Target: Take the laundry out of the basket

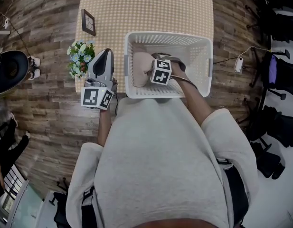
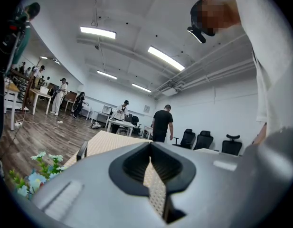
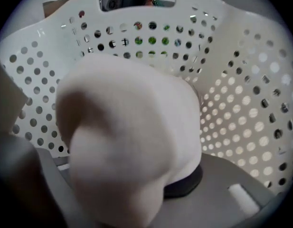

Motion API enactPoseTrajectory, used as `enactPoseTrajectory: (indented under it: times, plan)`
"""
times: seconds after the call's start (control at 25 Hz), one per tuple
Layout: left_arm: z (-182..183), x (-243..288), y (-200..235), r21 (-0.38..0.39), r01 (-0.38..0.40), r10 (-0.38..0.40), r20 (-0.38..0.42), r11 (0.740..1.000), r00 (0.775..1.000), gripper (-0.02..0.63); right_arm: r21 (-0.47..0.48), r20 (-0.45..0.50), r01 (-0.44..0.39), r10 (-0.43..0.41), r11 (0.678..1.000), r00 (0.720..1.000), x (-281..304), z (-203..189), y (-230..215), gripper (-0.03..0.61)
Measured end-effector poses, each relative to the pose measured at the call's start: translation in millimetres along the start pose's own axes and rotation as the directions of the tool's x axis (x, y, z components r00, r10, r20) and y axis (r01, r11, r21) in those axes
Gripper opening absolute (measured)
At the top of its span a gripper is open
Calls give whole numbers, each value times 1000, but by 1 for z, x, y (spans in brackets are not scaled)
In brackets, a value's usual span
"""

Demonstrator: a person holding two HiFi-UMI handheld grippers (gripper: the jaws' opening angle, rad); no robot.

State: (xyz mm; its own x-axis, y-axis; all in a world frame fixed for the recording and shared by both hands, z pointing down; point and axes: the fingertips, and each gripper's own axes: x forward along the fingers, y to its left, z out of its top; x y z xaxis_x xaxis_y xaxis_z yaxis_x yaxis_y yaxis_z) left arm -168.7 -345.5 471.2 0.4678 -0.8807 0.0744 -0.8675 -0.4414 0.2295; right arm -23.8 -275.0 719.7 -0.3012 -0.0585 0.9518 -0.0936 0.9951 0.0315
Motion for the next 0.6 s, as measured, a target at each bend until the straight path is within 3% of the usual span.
enactPoseTrajectory:
  times: [0.32,0.6]
  plan:
    - [10,3,-5,11,11,-11,29,1000,1000,9,-13,113,185,-183,983,977,-79,21,-32,176]
    - [25,11,-21,34,53,-55,58,998,997,9,99,192,194,-210,976,959,-99,15,-26,178]
